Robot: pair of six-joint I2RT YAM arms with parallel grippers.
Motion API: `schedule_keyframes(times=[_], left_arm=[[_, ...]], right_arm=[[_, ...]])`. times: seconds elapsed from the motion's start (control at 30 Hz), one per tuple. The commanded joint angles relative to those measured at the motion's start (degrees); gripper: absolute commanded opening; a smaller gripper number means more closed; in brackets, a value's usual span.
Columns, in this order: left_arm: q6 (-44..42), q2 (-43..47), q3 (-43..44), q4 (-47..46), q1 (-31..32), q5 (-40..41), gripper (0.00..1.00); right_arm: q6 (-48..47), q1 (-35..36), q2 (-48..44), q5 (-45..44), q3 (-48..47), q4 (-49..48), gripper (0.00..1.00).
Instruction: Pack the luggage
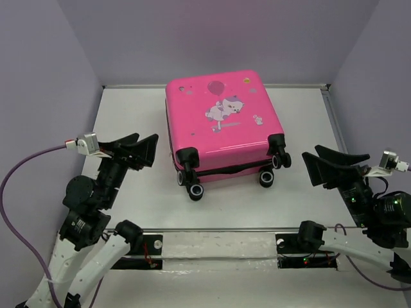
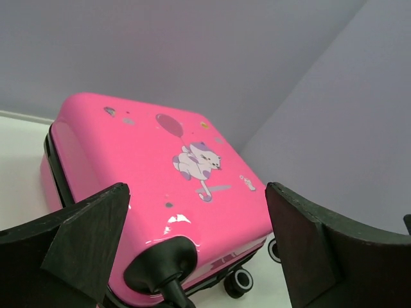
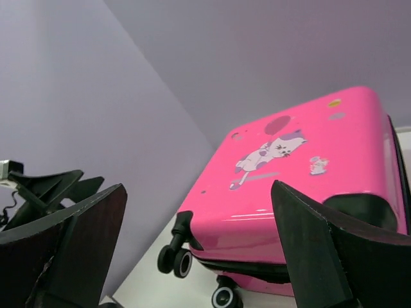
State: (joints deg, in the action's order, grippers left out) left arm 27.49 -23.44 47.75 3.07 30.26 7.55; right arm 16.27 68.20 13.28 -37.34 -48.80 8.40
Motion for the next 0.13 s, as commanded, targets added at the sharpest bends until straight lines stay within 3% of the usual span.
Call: schedule_keyframes(times=[0.0,0.1], left_arm=[[-0.9,-1.0,-0.6,-5.4,-0.1,-3.6,0.99],[-0.2,-2.1,-1.0,-6.1,-0.1,-3.4,0.99]], right_arm=[[-0.2,0.1,0.3,-7.2,5.5,4.2,1.0],[-0.5,0.1,2.9,-7.5,5.1,4.3,1.0]])
